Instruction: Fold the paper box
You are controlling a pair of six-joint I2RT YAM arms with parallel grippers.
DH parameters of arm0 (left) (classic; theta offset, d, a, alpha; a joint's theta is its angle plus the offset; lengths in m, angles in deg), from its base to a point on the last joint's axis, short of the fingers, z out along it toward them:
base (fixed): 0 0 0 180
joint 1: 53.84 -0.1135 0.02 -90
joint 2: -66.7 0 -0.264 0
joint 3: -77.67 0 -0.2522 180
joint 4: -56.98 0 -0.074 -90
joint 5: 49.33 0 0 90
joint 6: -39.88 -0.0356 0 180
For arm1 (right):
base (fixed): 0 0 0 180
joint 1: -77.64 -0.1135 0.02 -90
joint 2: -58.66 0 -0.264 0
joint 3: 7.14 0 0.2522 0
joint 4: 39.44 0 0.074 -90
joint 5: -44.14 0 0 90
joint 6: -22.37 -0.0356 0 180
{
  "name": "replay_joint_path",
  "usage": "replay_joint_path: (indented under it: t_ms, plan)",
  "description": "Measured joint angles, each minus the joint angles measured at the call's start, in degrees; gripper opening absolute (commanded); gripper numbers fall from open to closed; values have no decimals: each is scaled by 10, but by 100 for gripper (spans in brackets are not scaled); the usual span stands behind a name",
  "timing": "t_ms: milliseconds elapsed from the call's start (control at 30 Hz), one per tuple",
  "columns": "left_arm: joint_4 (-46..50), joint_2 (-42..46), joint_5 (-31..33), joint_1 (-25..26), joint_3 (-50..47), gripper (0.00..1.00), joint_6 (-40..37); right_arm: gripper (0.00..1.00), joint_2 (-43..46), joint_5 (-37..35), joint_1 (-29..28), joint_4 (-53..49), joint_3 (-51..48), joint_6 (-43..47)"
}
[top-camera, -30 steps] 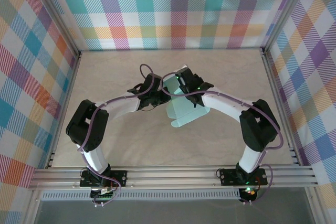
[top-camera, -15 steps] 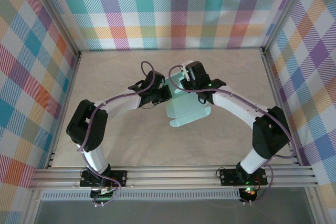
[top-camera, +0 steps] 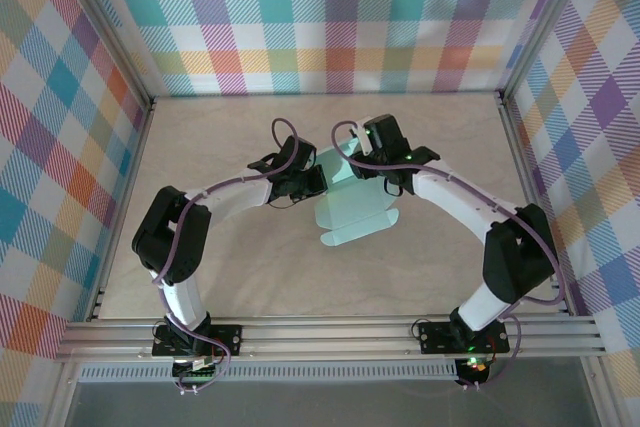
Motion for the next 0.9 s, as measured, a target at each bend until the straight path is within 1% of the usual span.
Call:
replay_joint_path:
  t_ms: [200,300,500,533,633,667,733,900]
  plan:
    - [-2,-4,-8,0,0,0,-1,58,49,85,31,9,-33,-28]
    - [-2,-5,-13,0,0,0,-2,58,70,125,54,22,-53,-54]
    - [-3,-5,-20,0,0,0,-6,58,91,181,109,47,-83,-96]
    - [-3,-5,-20,0,0,0,-7,57,95,191,118,50,-89,-103]
    - [-4,-5,-20,0,0,0,-9,47,107,221,140,65,-107,-125]
    - [-4,-5,-20,0,0,0,-9,45,108,232,146,70,-112,-132]
    - [-4,-5,-23,0,0,0,-10,42,108,250,154,74,-114,-139]
    - [-4,-5,-28,0,0,0,-10,39,93,297,156,73,-107,-126]
